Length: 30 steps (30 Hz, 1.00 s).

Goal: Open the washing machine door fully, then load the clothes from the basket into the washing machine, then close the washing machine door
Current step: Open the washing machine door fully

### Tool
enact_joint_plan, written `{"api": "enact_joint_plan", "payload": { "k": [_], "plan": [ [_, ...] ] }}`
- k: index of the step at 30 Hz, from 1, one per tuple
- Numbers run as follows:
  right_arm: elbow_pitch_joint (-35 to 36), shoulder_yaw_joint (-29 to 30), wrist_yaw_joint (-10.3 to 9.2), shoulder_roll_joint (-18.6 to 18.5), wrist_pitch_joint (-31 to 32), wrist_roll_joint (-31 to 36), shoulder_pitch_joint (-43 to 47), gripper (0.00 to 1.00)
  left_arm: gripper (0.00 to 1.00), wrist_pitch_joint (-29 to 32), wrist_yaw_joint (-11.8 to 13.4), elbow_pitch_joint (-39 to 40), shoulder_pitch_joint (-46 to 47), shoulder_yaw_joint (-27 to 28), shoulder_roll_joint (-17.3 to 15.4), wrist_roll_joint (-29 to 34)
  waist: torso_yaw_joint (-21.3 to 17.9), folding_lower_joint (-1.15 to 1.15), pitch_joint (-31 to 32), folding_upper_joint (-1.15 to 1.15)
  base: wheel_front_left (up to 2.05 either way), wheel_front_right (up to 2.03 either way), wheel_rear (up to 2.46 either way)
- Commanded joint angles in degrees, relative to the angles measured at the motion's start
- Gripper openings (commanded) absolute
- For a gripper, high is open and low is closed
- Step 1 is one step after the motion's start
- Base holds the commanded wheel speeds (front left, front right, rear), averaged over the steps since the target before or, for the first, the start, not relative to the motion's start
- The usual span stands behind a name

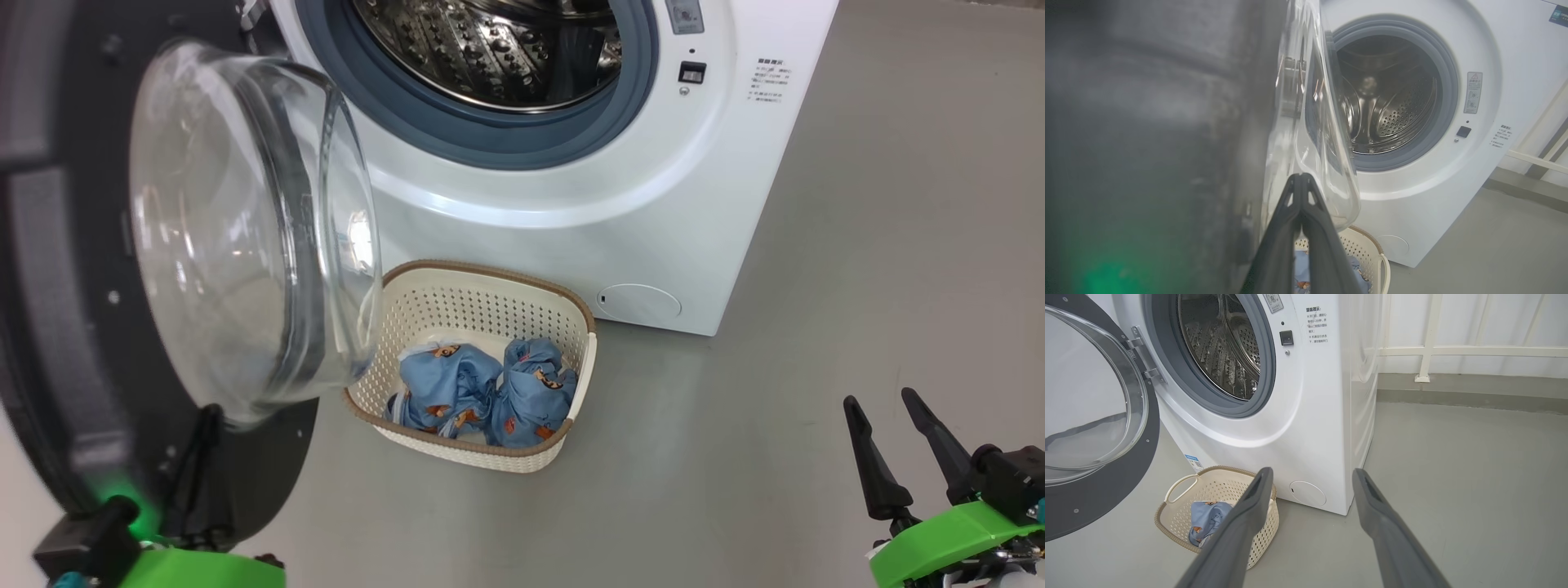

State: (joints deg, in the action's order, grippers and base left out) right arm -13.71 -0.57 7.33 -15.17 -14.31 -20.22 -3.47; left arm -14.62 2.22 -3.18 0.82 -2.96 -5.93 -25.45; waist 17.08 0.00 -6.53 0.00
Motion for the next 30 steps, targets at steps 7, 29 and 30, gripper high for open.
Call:
{"api": "enact_joint_plan", "payload": {
  "k": [7, 29, 30],
  "plan": [
    [1.56, -1.32, 0.16, -1.57, -0.69, 0.55, -1.02, 1.00, 0.00, -0.38, 2.37, 1.35, 0.09, 6.93, -3.11, -0.58, 0.38, 0.00, -1.03, 0.00, 0.00, 0.00, 0.00],
    [1.18, -2.54, 0.16, -2.34, -0.69, 0.11, -2.98, 1.00, 0.00, -0.38, 2.94, -6.22, 6.31, 20.52, -6.06, -0.06, 0.57, 0.00, -3.42, 0.00, 0.00, 0.00, 0.00],
    [1.16, -2.58, 0.16, -2.39, -0.69, 0.08, -3.08, 1.00, 0.00, -0.38, 2.77, -6.88, 6.95, 21.25, -6.17, 0.02, 0.54, 0.00, -3.58, 0.00, 0.00, 0.00, 0.00]
  ]
}}
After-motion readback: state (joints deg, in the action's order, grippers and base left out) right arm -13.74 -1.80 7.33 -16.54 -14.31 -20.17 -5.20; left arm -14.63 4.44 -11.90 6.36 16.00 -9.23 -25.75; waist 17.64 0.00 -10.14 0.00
